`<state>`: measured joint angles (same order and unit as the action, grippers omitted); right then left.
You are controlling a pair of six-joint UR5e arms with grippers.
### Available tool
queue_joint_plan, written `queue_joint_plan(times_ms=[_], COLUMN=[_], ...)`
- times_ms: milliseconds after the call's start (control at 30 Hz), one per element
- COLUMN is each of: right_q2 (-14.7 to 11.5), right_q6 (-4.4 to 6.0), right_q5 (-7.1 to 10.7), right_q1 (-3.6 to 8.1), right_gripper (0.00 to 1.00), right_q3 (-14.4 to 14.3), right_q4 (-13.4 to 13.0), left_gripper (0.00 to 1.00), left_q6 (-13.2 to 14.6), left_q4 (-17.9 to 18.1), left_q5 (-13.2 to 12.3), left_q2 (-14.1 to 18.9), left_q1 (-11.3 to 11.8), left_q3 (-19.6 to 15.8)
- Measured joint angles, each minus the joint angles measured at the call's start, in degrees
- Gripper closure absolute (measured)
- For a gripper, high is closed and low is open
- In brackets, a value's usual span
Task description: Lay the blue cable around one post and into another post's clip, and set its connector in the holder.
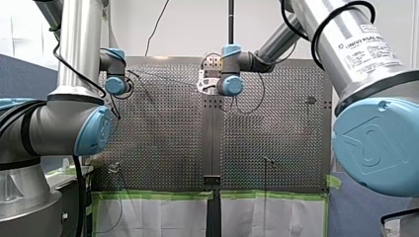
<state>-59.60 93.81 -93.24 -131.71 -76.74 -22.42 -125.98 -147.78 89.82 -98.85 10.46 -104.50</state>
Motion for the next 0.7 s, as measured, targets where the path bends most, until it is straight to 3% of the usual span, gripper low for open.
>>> queue_joint_plan(times_ms=[33,67,100,167,200,433,700], right_q2=[0.0,0.0,0.0,0.0,0.0,0.0,0.0], right_q6=[-0.09,-0.20,-0.39,-0.73,-0.92,-1.19,-0.86], right_q5=[-0.06,-0.09,-0.10,-0.11,-0.14,-0.22,-1.49], right_q1=[0.14,0.27,0.43,0.59,0.67,0.86,2.01], right_gripper=[1.00,1.00,1.00,1.00,1.00,1.00,1.00], right_q3=[-0.4,-0.8,-1.4,-2.3,-3.0,-6.3,-10.1], right_q4=[-0.4,-0.8,-1.4,-2.3,-3.0,-6.1,-8.4], left_gripper=[0.58,0.58,0.41,0.41,0.00,0.00,0.00], left_q6=[0.0,0.0,0.0,0.1,0.1,0.2,0.2], left_q4=[0.0,0.1,0.1,0.1,0.0,-0.5,-1.6], left_q5=[-0.1,-0.2,-0.3,-0.4,-0.4,0.6,4.2], left_q2=[0.0,0.0,0.0,0.0,0.0,0.0,0.0], left_q1=[-0.1,-0.2,-0.2,-0.4,-0.5,-1.1,-1.3], left_q3=[0.0,0.0,0.0,0.0,0.0,0.0,-0.1])
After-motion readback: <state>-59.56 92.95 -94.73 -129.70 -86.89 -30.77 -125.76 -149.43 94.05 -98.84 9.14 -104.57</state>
